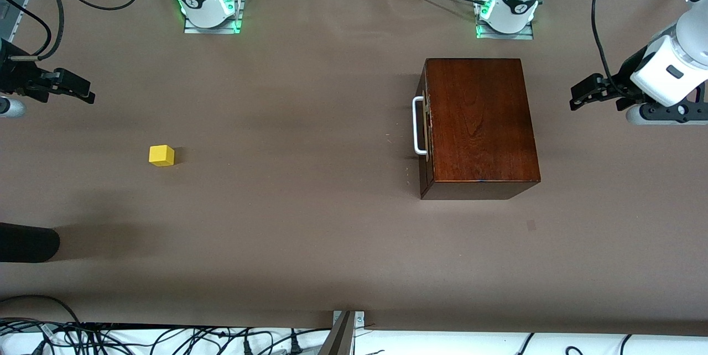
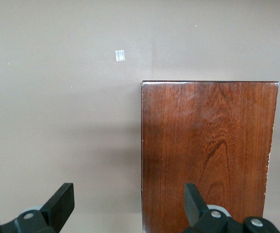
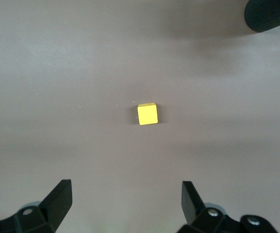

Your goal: Open drawer, take yellow block, close drawer

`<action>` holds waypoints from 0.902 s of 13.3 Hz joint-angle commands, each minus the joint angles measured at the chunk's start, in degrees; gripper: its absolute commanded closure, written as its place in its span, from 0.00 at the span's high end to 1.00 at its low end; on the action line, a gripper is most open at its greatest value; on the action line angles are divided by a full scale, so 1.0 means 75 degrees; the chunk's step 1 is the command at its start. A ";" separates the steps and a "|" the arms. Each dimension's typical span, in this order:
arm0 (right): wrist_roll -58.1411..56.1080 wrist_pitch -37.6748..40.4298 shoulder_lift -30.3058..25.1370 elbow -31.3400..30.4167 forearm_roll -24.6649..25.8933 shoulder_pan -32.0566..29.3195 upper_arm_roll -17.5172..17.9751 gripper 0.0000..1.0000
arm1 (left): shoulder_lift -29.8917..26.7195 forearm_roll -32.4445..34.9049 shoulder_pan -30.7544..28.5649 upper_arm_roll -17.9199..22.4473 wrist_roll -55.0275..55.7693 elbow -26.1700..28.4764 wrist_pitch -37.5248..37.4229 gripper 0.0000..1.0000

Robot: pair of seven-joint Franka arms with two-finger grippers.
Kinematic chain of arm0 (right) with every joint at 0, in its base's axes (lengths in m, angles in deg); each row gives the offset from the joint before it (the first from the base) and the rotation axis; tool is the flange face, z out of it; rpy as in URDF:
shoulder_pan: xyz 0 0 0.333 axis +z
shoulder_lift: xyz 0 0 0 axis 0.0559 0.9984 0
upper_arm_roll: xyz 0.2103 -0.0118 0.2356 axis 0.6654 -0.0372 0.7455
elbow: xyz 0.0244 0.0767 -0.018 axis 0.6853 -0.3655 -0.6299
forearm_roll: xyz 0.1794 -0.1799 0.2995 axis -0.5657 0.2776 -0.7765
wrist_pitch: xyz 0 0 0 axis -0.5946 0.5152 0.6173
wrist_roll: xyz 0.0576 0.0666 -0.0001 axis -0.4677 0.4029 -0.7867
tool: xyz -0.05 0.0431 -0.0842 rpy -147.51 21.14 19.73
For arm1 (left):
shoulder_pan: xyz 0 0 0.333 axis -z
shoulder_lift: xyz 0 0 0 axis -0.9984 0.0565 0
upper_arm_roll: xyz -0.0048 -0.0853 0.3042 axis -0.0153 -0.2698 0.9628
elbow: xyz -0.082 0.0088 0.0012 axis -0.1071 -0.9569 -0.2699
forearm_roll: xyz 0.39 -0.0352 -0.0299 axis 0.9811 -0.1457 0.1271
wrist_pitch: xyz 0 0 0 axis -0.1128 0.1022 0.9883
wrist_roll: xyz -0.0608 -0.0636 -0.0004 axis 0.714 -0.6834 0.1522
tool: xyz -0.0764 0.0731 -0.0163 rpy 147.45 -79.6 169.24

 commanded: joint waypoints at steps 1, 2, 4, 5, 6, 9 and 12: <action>0.0075 0.0102 0.0081 0.0154 0.0163 -0.0069 0.0052 1.00 | -0.0198 0.0152 0.0048 -0.0039 -0.0160 0.0225 0.0162 1.00; 0.0075 0.0113 0.0081 0.0154 0.0187 -0.0057 0.0064 1.00 | -0.0209 0.0152 0.0037 -0.0040 -0.0136 0.0225 0.0150 1.00; 0.0075 0.0137 0.0069 0.0166 0.0176 -0.0057 0.0064 1.00 | -0.0174 0.0152 0.0037 -0.0028 -0.0160 0.0225 0.0185 1.00; 0.0086 0.0148 0.0058 0.0177 0.0141 -0.0057 0.0053 1.00 | -0.0186 0.0152 0.0037 -0.0016 -0.0206 0.0225 0.0185 1.00; 0.0098 0.0172 0.0069 0.0224 0.0129 -0.0069 0.0052 1.00 | -0.0186 0.0117 0.0037 0.0007 -0.0207 0.0213 0.0197 1.00; 0.0075 0.0172 0.0081 0.0271 0.0140 -0.0069 0.0052 1.00 | -0.0198 0.0082 -0.0092 0.0007 -0.0230 0.0213 0.0185 1.00; 0.0075 0.0172 0.0069 0.0271 0.0152 -0.0057 0.0052 1.00 | -0.0198 0.0047 -0.0104 0.0007 -0.0230 0.0213 0.0185 1.00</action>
